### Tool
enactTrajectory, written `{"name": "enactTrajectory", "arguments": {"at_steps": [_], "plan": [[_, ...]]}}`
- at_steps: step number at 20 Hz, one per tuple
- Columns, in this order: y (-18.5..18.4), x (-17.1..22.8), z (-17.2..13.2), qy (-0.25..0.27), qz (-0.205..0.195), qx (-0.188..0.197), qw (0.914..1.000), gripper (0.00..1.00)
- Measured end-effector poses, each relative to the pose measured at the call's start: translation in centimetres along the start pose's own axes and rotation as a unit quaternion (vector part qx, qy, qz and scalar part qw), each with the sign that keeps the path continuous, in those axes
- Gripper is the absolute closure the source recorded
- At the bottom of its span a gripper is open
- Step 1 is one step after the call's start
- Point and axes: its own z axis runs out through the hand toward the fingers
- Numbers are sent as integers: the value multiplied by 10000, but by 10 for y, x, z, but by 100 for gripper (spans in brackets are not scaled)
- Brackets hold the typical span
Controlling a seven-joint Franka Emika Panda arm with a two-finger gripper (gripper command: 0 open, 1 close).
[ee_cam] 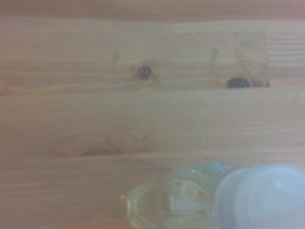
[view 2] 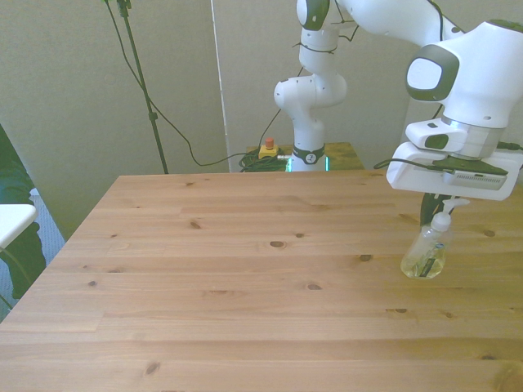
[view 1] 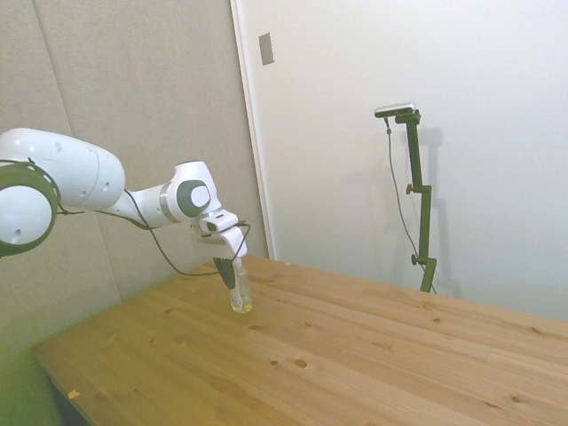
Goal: Knock down the sanitizer
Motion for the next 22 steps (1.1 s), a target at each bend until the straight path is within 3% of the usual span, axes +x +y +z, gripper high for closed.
{"name": "enactTrajectory", "arguments": {"at_steps": [7,8,22], "plan": [[-23,16,-1,59,77,23,10000,100],[-23,13,-3,61,59,26,10000,0],[56,-5,-29,87,91,3,9999,0]]}}
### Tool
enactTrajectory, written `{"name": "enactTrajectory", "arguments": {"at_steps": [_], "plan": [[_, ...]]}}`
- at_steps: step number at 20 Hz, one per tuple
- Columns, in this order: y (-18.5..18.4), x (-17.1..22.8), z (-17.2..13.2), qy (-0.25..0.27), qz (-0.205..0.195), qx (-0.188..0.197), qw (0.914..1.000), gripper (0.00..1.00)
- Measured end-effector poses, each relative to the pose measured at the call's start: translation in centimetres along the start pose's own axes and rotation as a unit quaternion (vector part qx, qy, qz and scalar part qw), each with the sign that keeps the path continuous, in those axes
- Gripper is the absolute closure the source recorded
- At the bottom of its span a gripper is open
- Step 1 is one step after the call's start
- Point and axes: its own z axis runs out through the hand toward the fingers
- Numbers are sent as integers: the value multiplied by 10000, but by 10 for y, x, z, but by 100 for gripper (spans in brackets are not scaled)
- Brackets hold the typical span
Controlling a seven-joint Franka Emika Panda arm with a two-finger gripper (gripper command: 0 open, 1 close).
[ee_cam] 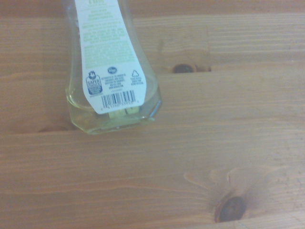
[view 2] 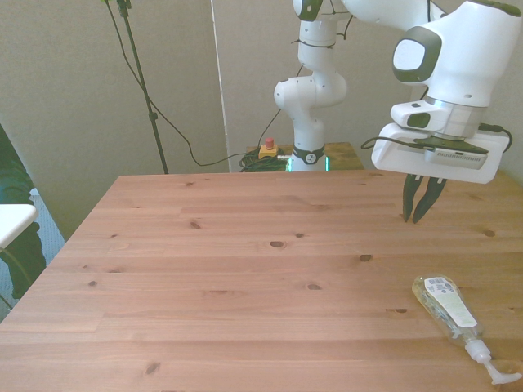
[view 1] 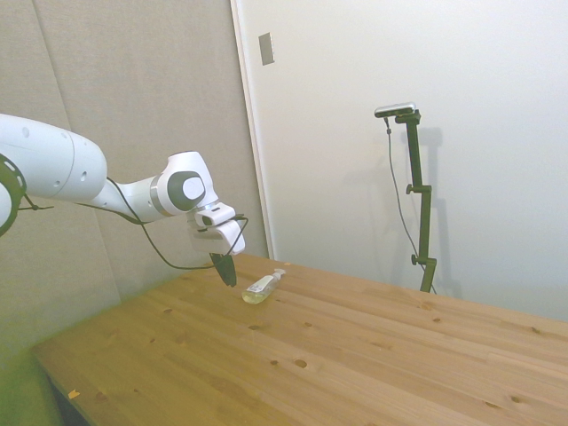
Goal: Knock down the sanitizer
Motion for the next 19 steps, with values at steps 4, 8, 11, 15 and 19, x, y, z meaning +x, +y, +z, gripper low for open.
{"name": "enactTrajectory", "arguments": {"at_steps": [4,8,11,15,19], "plan": [[19,-3,-1,-15,15,-56,10000,0],[37,-11,-1,-34,-36,-108,9999,0],[49,-17,-1,-38,-69,-125,9999,0],[67,-22,2,-57,-91,-176,9998,0],[81,-28,6,-75,-108,-177,9998,0]]}}
